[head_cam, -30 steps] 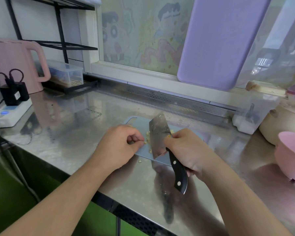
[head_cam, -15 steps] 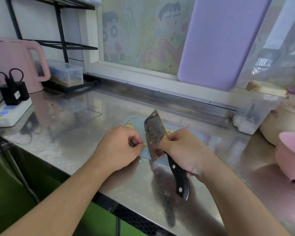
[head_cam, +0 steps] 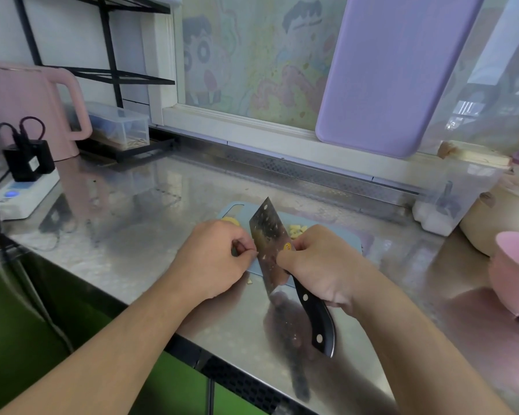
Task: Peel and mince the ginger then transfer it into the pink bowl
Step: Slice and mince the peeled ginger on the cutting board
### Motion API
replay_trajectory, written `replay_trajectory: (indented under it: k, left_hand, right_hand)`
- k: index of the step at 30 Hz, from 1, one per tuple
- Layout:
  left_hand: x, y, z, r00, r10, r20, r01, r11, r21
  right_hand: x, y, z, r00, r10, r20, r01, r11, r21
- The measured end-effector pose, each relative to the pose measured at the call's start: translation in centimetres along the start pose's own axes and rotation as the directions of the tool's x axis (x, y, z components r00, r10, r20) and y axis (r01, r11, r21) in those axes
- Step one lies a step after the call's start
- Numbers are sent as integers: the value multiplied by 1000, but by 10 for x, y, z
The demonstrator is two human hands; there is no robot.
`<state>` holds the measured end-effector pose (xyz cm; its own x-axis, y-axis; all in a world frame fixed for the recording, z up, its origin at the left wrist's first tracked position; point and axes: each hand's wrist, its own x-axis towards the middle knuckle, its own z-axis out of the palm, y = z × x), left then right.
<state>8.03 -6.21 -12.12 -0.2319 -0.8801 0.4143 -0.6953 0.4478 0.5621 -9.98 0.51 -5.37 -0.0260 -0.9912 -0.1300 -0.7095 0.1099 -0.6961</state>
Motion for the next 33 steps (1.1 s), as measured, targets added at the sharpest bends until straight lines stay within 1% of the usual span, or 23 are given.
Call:
replay_trajectory:
  k: [2, 6, 12, 16, 24, 29, 33]
  left_hand:
    - [0, 0, 0, 1000, 0, 0, 0, 1000, -5]
    - [-1, 1, 0, 1000, 0, 2, 0, 1000, -18]
    - [-1, 4, -3, 1000, -31, -4, 30, 997, -70]
    - [-1, -1, 0, 998, -67, -17, 64, 992, -111]
    - [-1, 0, -2, 1000, 17, -12, -18, 998, -57]
    - [-2, -1, 0, 998, -9, -67, 6, 999, -39]
    - [-1, -1, 1, 999, 30, -26, -29, 999, 15]
  right_hand:
    - [3, -2, 1, 1000, 1, -8, -1, 1000, -3]
    - [7, -2, 8, 995, -45, -92, 42, 999, -29]
    - [5, 4, 1, 987, -44, -152, 43, 999, -8]
    - [2, 4, -3, 989, -52, -136, 53, 999, 2]
    - [0, 1, -3, 992, -50, -117, 52, 999, 10]
    - [-2, 0, -1, 992, -41, -116, 41, 999, -6]
    - [-3, 0, -3, 994, -48, -96, 52, 998, 40]
